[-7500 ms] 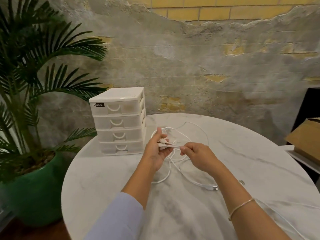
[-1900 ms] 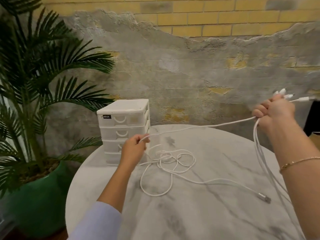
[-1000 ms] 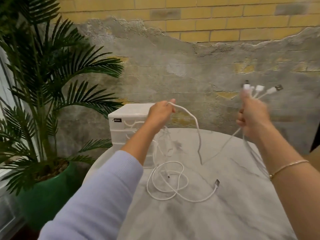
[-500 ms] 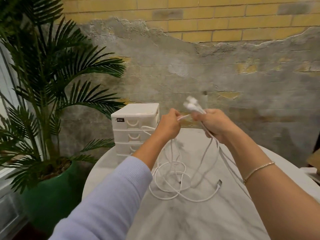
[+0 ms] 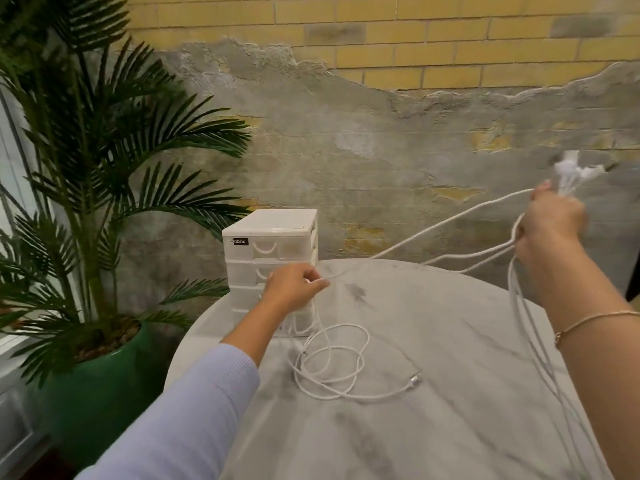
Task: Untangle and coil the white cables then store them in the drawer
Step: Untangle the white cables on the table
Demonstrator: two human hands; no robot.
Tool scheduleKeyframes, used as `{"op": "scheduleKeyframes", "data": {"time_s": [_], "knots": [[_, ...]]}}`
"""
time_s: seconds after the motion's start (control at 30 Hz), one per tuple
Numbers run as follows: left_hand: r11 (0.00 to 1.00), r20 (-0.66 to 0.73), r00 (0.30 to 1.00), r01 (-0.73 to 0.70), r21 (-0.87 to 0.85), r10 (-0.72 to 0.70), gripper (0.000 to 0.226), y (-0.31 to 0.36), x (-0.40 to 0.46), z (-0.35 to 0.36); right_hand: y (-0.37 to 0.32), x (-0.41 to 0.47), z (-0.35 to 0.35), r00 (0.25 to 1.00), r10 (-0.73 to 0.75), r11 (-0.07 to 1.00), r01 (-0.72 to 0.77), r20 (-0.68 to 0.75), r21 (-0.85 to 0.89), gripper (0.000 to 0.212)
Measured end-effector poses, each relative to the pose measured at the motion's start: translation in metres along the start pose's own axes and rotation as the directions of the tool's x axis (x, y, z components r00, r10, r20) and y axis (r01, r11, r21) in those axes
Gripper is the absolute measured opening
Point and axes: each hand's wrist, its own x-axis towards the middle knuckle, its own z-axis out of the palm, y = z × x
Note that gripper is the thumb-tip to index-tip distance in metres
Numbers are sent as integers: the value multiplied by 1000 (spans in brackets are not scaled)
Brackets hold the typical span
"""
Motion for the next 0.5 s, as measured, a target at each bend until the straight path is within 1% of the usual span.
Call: {"op": "scheduleKeyframes", "data": {"time_s": [0.07, 0.1, 0.17, 0.27, 0.37, 0.43, 0.5], "knots": [[998, 43, 998, 48, -31, -47, 32, -11, -2, -2, 0, 17, -10, 994, 36, 999, -35, -100, 7, 42], [997, 58, 996, 68, -39, -66, 37, -16, -3, -3, 0, 23, -17, 990, 42, 999, -43, -138, -9, 44], [996, 90, 993, 81, -29, -78, 41, -20, -4, -7, 4, 32, -28, 988, 42, 999, -46, -151, -18, 41], [998, 121, 991, 63, -24, -59, 39, -20, -4, -10, 12, 33, -38, 996, 68, 997, -71, -61, -42, 50], [996, 102, 995, 15, -86, -6, 41, -8, -5, -17, 19, 20, -35, 994, 106, 971, -104, -4, -213, 54], [982, 67, 997, -28, -185, 41, 42, 8, -4, -22, 23, 10, -30, 993, 107, 950, -90, 43, -300, 56], [946, 46, 998, -35, -323, 52, 43, 27, -6, -28, 27, 2, -25, 988, 122, 950, -90, 92, -299, 49]]}}
